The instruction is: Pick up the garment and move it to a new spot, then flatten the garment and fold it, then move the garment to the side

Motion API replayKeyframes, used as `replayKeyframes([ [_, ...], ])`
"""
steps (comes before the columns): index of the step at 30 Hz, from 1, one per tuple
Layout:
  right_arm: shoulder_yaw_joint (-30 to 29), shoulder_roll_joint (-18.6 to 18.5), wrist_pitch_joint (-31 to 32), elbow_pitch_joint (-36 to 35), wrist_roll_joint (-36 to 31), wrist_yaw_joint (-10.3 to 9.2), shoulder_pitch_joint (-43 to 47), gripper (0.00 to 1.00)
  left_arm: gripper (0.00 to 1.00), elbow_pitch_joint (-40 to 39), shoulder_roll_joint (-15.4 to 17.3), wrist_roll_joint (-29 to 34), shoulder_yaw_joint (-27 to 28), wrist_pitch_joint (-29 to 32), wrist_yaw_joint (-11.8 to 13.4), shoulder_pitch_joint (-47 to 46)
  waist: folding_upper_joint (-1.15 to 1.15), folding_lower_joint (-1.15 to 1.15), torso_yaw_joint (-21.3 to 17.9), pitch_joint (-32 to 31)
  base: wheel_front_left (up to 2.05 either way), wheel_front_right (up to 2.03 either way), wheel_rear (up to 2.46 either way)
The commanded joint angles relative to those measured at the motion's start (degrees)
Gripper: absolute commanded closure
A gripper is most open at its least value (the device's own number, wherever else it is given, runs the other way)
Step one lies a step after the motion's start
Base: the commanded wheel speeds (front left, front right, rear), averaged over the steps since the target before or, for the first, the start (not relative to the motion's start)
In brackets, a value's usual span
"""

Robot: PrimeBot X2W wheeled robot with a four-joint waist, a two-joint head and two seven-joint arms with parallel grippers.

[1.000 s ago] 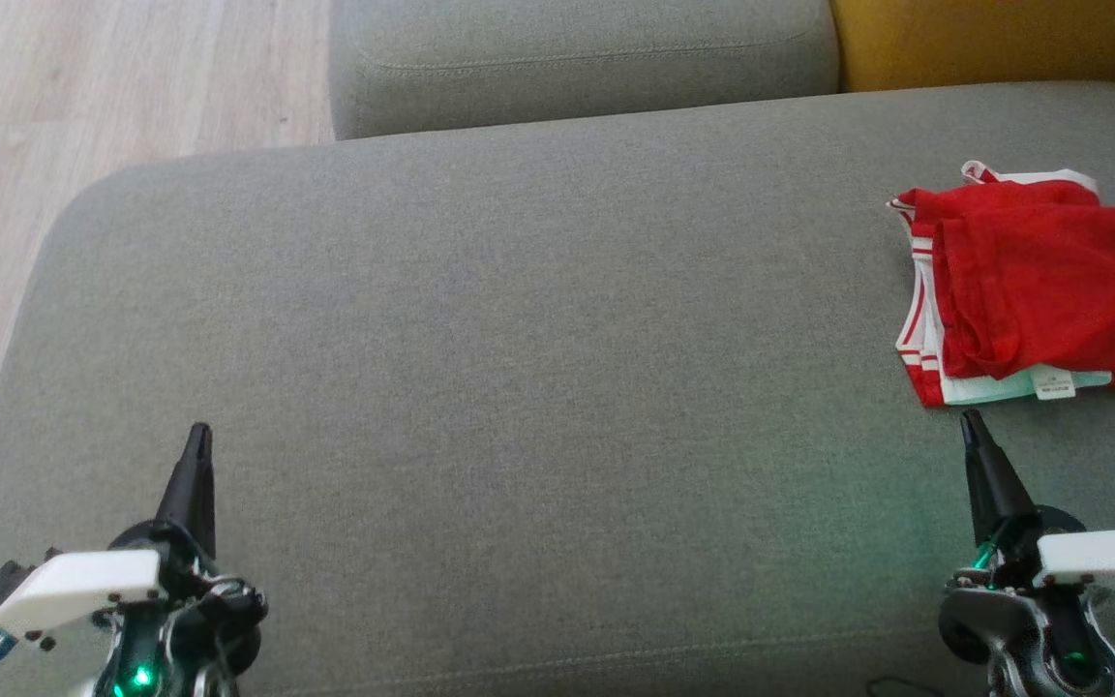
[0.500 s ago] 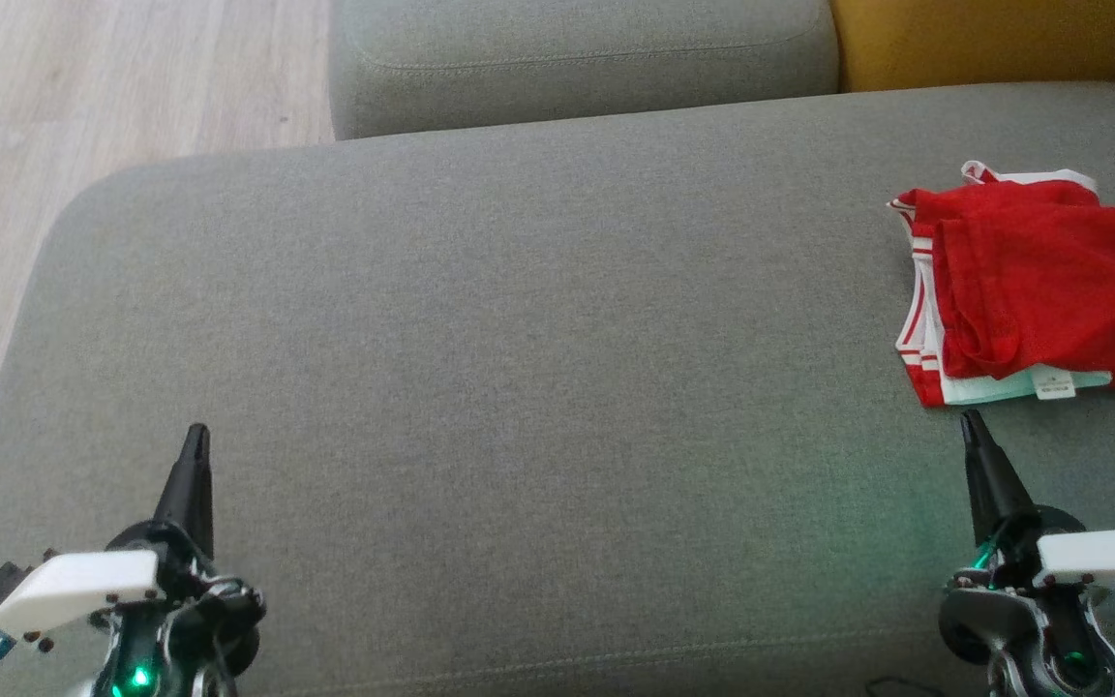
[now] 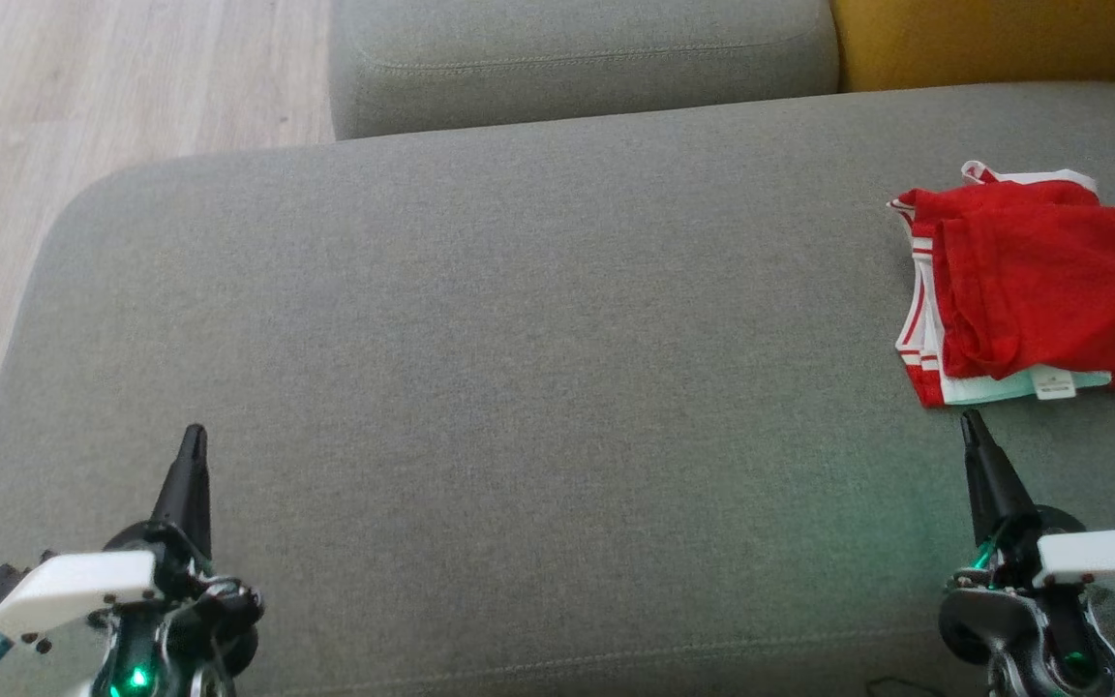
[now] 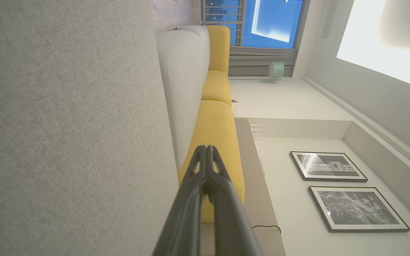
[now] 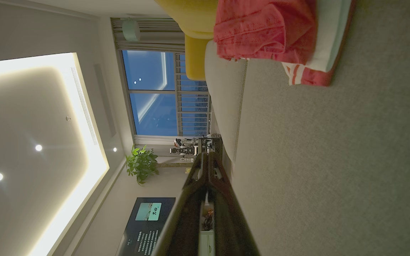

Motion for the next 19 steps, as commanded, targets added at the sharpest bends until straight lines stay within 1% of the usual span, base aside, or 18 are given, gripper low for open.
replayKeyframes([
  [1,1.0,-0.4,0.2,-2.2,0.3,0.00,-3.1,1.00,1.00,-1.7,0.5,0.2,2.1,0.4,-0.4,-3.0,0.00,0.00,0.0,0.0,0.00,0.00,0.00],
  [19,1.0,-0.4,0.2,-2.2,0.3,0.00,-3.1,1.00,1.00,-1.7,0.3,0.4,2.3,0.6,-0.4,-3.0,0.00,0.00,0.0,0.0,0.00,0.00,0.00],
])
